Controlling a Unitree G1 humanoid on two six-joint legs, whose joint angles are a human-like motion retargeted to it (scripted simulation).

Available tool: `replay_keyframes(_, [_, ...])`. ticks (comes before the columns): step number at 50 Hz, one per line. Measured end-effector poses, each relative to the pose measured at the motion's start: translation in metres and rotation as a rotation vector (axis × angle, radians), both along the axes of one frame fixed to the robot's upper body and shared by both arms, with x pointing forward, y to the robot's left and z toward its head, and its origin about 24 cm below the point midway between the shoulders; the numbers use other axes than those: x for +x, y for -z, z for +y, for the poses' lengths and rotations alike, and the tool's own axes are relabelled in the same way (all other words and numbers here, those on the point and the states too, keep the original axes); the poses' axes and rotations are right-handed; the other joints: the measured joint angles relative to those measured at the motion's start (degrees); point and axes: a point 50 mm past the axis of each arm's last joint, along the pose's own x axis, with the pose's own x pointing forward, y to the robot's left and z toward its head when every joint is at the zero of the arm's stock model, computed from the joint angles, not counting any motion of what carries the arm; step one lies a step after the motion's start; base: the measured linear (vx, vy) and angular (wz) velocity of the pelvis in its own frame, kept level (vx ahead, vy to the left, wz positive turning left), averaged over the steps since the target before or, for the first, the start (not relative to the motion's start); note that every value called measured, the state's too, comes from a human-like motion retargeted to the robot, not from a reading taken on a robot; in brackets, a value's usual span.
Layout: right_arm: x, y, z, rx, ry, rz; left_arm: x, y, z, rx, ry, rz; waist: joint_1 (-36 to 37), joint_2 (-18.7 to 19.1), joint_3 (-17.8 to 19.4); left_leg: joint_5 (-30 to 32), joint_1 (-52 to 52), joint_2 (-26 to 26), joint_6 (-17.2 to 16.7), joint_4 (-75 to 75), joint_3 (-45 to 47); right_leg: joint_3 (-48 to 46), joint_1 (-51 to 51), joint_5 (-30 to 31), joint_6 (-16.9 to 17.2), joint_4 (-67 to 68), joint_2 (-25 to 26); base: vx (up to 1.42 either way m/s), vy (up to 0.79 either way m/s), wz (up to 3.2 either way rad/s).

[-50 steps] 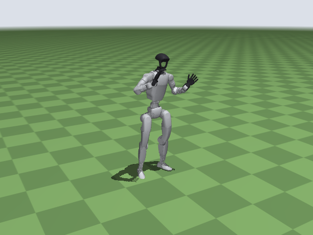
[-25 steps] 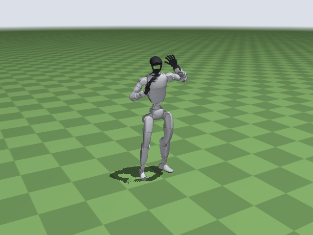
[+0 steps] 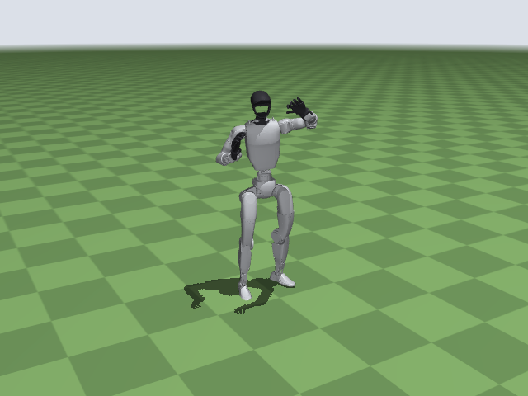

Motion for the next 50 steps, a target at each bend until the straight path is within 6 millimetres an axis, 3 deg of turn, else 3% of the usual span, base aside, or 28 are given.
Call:
replay_keyframes(2, [0.001, 0.002, 0.008, -0.001, -0.045, 0.006, -0.011, 0.016, -0.062, 0.253, 0.149, -0.009, -1.93, -1.20, -0.37, 0.31, -1.53, -0.74, -0.11, 0.28, -2.43, -2.24, 0.01, -0.26, 0.00, 0.05, -1.29, -0.02, 0.11, 1.09])
replay_keyframes(4, [0.000, 0.001, 0.015, -0.017, -0.082, 0.001, -0.031, 0.010, -0.103, 0.350, 0.288, -0.104, -3.78, -2.53, -0.58, 1.06, -2.76, -1.56, -0.62, -0.24, -4.50, -4.33, -0.18, -0.41, 0.00, 0.14, -2.43, -0.04, 0.10, 1.03])
replay_keyframes(5, [0.001, 0.001, 0.018, -0.026, -0.098, -0.004, -0.041, 0.000, -0.116, 0.354, 0.341, -0.164, -4.63, -3.25, -0.56, 1.56, -3.27, -1.97, -0.96, -0.73, -5.43, -5.32, -0.35, -0.47, 0.00, 0.24, -2.93, -0.05, 0.07, 0.81])
replay_keyframes(7, [0.000, 0.001, 0.021, -0.044, -0.118, -0.002, -0.053, -0.034, -0.117, 0.239, 0.364, -0.269, -5.28, -4.16, -0.62, 2.57, -3.77, -2.30, -1.68, -2.11, -6.19, -6.36, -0.85, -0.22, 0.00, 0.06, -3.17, -0.06, 0.03, 0.48])
replay_keyframes(9, [0.002, 0.001, 0.023, -0.061, -0.126, 0.007, -0.062, -0.075, -0.095, 0.062, 0.308, -0.362, -4.95, -4.45, -0.42, 3.71, -3.77, -2.15, -2.27, -4.02, -6.04, -6.57, -1.61, 0.23, 0.00, -0.25, -2.64, -0.07, -0.04, -0.01])
replay_keyframes(11, [0.002, 0.003, 0.024, -0.067, -0.132, 0.025, -0.072, -0.110, -0.054, -0.125, 0.205, -0.449, -3.49, -4.49, -0.38, 4.59, -3.49, -1.46, -2.65, -5.73, -4.79, -5.75, -2.45, 1.02, 0.00, -0.98, -1.34, -0.06, -0.11, -0.52])
replay_keyframes(13, [0.003, 0.006, 0.024, -0.063, -0.135, 0.044, -0.082, -0.131, -0.002, -0.312, 0.089, -0.524, -1.27, -4.46, -0.22, 5.22, -3.05, -0.50, -2.80, -7.05, -2.98, -4.40, -3.27, 1.90, 0.00, -1.78, 0.35, -0.06, -0.16, -0.82])
replay_keyframes(15, [0.002, 0.009, 0.024, -0.046, -0.139, 0.062, -0.093, -0.137, 0.052, -0.475, -0.017, -0.577, 1.32, -4.63, 0.26, 5.42, -2.71, 0.54, -2.81, -7.45, -1.02, -2.88, -3.88, 2.72, 0.00, -2.45, 2.04, -0.05, -0.19, -0.89])
replay_keyframes(18, [0.000, 0.013, 0.024, 0.006, -0.152, 0.078, -0.106, -0.122, 0.109, -0.590, -0.107, -0.616, 4.96, -6.16, 1.77, 5.53, -2.21, 1.62, -2.76, -7.38, 1.44, -0.94, -4.32, 3.65, 0.00, -3.17, 3.90, -0.04, -0.17, -0.74])
replay_keyframes(20, [-0.002, 0.015, 0.023, 0.047, -0.153, 0.087, -0.106, -0.101, 0.121, -0.570, -0.094, -0.601, 7.15, -8.07, 3.36, 5.19, -1.92, 2.01, -2.71, -6.54, 2.43, -0.11, -4.05, 3.96, 0.00, -3.48, 4.48, -0.03, -0.12, -0.43])
replay_keyframes(22, [-0.004, 0.020, 0.016, 0.062, -0.125, 0.118, -0.086, -0.062, 0.106, -0.489, 0.002, -0.492, 9.66, -9.00, 4.22, 4.57, -2.09, 2.31, -2.64, -5.17, 2.56, 0.05, -3.56, 4.11, 0.00, -3.83, 4.61, -0.01, -0.04, -0.09])
replay_keyframes(24, [-0.007, 0.025, 0.009, 0.046, -0.100, 0.157, -0.071, -0.020, 0.074, -0.356, 0.128, -0.356, 11.04, -8.75, 4.29, 3.98, -2.77, 2.49, -2.49, -3.87, 1.78, -0.55, -3.14, 4.16, 0.00, -4.18, 4.42, 0.02, 0.02, 0.32])
replay_keyframes(25, [-0.008, 0.028, 0.007, 0.033, -0.094, 0.176, -0.069, -0.002, 0.055, -0.275, 0.190, -0.298, 11.14, -8.46, 4.16, 3.72, -3.20, 2.53, -2.40, -3.28, 1.12, -1.08, -2.90, 4.14, 0.00, -4.33, 4.23, 0.04, 0.08, 0.63])
replay_keyframes(27, [-0.009, 0.030, 0.007, -0.023, -0.105, 0.202, -0.074, 0.016, 0.018, -0.104, 0.281, -0.260, 9.43, -6.98, 3.02, 3.33, -4.10, 2.28, -2.15, -2.54, -0.86, -2.66, -2.41, 3.87, 0.00, -4.38, 3.44, 0.06, 0.15, 0.85])
replay_keyframes(28, [-0.009, 0.029, 0.008, -0.058, -0.116, 0.210, -0.079, 0.017, 0.002, -0.034, 0.315, -0.270, 8.12, -5.96, 2.16, 3.20, -4.53, 2.02, -2.03, -2.35, -1.99, -3.55, -2.20, 3.65, 0.00, -4.25, 2.90, 0.07, 0.20, 1.05])
replay_keyframes(30, [-0.008, 0.026, 0.009, -0.107, -0.130, 0.200, -0.083, -0.001, -0.030, 0.042, 0.366, -0.338, 5.46, -4.46, 0.46, 3.31, -5.50, 1.00, -1.74, -2.49, -4.83, -5.88, -2.10, 2.83, 0.00, -3.31, 1.34, 0.06, 0.23, 1.22])
replay_keyframes(32, [-0.006, 0.021, 0.011, -0.114, -0.133, 0.164, -0.074, -0.043, -0.055, -0.016, 0.382, -0.412, 3.91, -4.43, -0.77, 3.72, -5.84, -0.38, -1.49, -3.36, -7.20, -7.79, -2.15, 1.89, 0.00, -1.87, -0.47, 0.05, 0.23, 1.12])
replay_keyframes(35, [0.000, 0.014, 0.015, -0.129, -0.127, 0.111, -0.057, -0.101, -0.062, -0.238, 0.276, -0.443, 1.61, -4.21, -1.52, 4.43, -5.59, -2.32, -1.18, -5.00, -9.81, -9.81, -2.40, 0.40, 0.00, 0.80, -2.98, 0.02, 0.19, 0.77])
replay_keyframes(38, [0.004, 0.009, 0.019, -0.118, -0.125, 0.074, -0.045, -0.115, -0.056, -0.300, 0.182, -0.389, 1.02, -3.85, -0.71, 4.78, -4.49, -3.51, -0.93, -6.42, -10.02, -9.64, -2.88, -0.54, 0.00, 2.99, -4.41, 0.00, 0.12, 0.09])
replay_keyframes(40, [0.004, 0.007, 0.022, -0.090, -0.134, 0.055, -0.043, -0.101, -0.056, -0.235, 0.222, -0.375, 1.55, -3.62, 0.53, 4.73, -3.43, -4.06, -0.67, -7.04, -8.87, -8.27, -3.17, -0.80, 0.00, 3.82, -4.85, -0.01, 0.07, -0.51])
replay_keyframes(46, [0.000, 0.014, 0.020, -0.066, -0.121, 0.096, -0.066, 0.015, -0.037, -0.043, 0.454, -0.194, 3.41, -3.16, 4.83, 2.97, -2.01, -4.52, -0.46, -5.16, -3.51, -2.77, -3.29, 0.01, 0.00, 2.50, -4.60, -0.02, 0.02, -0.77])
replay_keyframes(48, [-0.002, 0.020, 0.015, -0.066, -0.105, 0.136, -0.074, 0.032, -0.034, -0.007, 0.463, -0.158, 2.64, -3.03, 5.23, 2.52, -2.62, -4.50, -0.67, -4.05, -2.90, -2.28, -3.12, 0.50, 0.00, 1.29, -4.59, -0.01, 0.00, -0.16])
replay_keyframes(50, [-0.005, 0.028, 0.011, -0.070, -0.100, 0.188, -0.080, 0.026, -0.033, 0.008, 0.436, -0.202, 0.76, -2.17, 4.70, 2.43, -3.27, -4.62, -0.90, -3.46, -3.07, -2.57, -2.77, 0.93, 0.00, 0.07, -4.79, 0.00, 0.02, 0.13])
